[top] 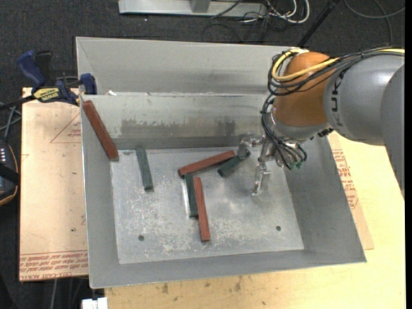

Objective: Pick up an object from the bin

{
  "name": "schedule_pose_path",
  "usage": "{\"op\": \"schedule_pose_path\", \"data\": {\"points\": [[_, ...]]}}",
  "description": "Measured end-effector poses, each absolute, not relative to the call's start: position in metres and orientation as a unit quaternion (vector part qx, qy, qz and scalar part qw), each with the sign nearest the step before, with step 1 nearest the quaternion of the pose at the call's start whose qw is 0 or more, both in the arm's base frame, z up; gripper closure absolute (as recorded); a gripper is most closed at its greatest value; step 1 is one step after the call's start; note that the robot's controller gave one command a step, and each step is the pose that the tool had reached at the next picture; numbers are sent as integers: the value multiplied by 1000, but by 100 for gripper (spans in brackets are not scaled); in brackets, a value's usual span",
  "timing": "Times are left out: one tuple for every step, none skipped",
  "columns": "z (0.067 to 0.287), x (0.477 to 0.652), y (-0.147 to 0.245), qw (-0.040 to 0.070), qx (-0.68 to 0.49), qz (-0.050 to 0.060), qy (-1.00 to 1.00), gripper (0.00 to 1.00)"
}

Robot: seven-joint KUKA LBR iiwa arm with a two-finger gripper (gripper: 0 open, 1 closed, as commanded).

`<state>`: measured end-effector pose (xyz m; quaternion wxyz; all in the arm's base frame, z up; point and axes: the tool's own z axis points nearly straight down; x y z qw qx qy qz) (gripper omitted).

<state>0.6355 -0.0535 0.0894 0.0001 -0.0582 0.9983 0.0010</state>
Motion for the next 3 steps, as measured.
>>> {"op": "schedule_pose_path", "data": {"points": [[83, 643, -48, 1, -83, 1, 997, 0], [78, 627, 57, 3, -252, 0, 968, 100], [77, 626, 56, 2, -251, 1, 968, 0]]}}
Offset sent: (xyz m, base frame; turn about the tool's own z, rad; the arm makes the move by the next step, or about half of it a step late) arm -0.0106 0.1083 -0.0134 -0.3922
